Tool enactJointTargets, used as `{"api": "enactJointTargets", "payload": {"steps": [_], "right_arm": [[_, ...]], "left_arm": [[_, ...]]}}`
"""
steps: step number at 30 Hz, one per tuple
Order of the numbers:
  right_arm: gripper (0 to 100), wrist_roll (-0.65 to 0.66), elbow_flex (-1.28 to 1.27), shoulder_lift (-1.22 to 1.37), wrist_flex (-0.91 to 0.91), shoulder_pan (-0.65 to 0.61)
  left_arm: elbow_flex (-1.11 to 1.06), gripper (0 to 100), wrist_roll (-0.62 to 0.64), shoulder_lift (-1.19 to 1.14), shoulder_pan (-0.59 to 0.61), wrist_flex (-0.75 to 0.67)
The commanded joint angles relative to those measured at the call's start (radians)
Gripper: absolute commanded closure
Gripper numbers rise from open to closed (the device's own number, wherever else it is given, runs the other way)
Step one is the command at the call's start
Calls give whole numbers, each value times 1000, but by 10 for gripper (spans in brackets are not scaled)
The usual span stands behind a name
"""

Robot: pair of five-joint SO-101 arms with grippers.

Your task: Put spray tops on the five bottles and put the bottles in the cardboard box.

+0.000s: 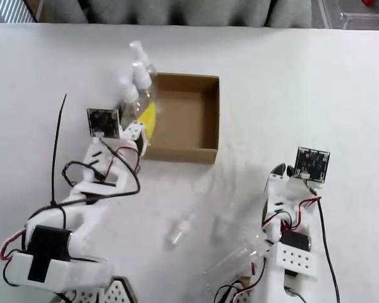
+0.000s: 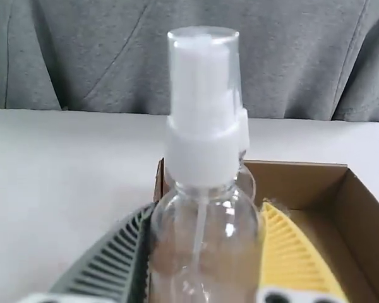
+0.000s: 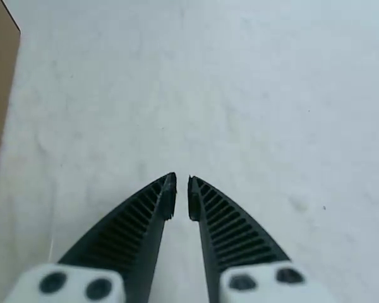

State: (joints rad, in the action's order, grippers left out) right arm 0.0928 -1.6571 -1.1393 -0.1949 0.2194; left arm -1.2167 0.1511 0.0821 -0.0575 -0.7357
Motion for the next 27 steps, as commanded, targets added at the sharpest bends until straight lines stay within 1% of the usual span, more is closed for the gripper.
{"api": "enactJointTargets", "payload": {"steps": [1,3,13,19,27], "right_arm": [[982,14,-6,-15,21,7],[982,14,-6,-15,21,7],[982,14,-6,-15,21,7],[982,14,-6,-15,21,7],[982,14,-6,-13,21,7]], "left_arm": [[-6,723,2,5,-5,9],[-12,697,2,5,-4,9],[-17,695,2,5,-2,9],[-17,695,2,7,25,9],[-41,695,2,16,13,3]]}}
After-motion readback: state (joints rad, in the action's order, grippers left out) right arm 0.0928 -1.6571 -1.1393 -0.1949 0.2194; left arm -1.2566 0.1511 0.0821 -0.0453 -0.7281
